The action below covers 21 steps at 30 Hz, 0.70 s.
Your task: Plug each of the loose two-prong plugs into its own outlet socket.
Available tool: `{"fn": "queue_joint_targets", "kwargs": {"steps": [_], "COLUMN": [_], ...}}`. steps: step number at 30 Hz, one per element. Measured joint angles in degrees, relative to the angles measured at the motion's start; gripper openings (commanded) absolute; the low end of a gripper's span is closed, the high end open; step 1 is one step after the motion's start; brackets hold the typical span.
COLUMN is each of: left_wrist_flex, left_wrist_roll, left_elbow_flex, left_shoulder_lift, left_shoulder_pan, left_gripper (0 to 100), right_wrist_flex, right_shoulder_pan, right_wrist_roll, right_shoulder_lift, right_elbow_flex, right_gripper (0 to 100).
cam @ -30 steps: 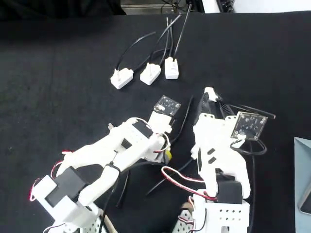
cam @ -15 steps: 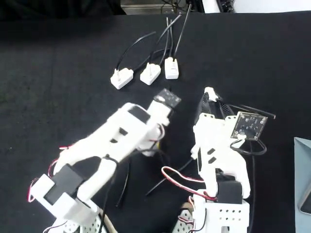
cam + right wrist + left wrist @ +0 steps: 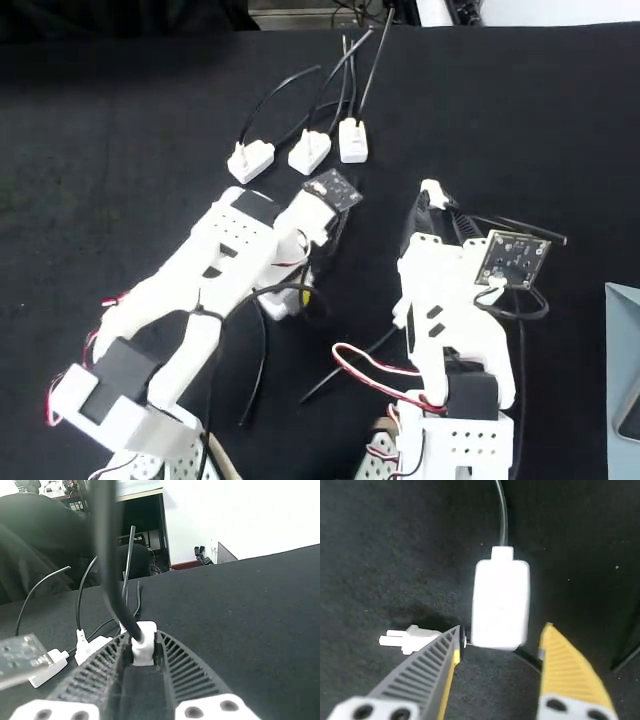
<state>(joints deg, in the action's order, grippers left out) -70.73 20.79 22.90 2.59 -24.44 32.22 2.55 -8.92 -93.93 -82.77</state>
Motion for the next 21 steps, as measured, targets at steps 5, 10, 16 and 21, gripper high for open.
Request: {"fn": "queue_joint_targets", "kwargs": {"steps": [5, 10, 16, 21], "left_wrist_flex": [-0.2, 2.0, 14.8, 21.1], "left_wrist_roll": [0.0, 0.0, 0.1, 0.0], "left_elbow_flex": [0.0, 2.2, 13.2, 15.2], "left_shoulder_lift": [4.0, 5.0, 2.4, -3.0], "left_shoulder_pan": [0.5, 0.0, -1.1, -0.3], "left_gripper": [28, 28, 28, 19], "right_wrist_flex": [0.0, 0.0, 0.0, 0.0], "right_shoulder_pan": [0.0, -0.3, -0.3, -0.3], "right_wrist_roll": [0.0, 0.0, 0.0, 0.0], "right_shoulder_lift": [0.0, 0.0, 0.0, 0.0], "right_elbow_flex": [0.0, 0.0, 0.0, 0.0], "right_gripper": [1.3, 1.3, 1.3, 1.3]}}
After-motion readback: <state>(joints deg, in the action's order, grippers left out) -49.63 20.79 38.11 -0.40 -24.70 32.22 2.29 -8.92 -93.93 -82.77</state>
